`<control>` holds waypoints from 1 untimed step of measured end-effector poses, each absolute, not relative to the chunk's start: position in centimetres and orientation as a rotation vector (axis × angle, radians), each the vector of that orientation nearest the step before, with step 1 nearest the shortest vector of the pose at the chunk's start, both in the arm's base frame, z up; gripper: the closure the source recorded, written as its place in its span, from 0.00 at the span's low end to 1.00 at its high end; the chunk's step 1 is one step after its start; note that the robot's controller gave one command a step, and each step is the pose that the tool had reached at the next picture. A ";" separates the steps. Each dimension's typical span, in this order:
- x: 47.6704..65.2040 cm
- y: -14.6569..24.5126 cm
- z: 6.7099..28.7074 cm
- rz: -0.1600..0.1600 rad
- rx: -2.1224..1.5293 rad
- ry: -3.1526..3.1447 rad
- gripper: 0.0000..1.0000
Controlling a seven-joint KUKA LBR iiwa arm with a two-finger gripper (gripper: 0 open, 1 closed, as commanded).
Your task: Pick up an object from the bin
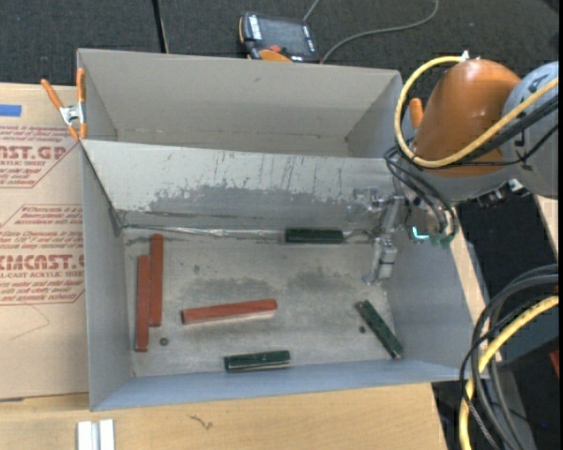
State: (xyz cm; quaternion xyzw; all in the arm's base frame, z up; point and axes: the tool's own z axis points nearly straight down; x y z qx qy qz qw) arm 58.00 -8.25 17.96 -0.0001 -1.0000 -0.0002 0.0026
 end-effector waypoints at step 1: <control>58.1 -7.7 28.9 0.004 0.693 -3.073 0.00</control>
Offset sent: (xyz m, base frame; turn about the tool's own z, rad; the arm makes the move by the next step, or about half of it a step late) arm -0.0005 0.0043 0.1067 -0.4427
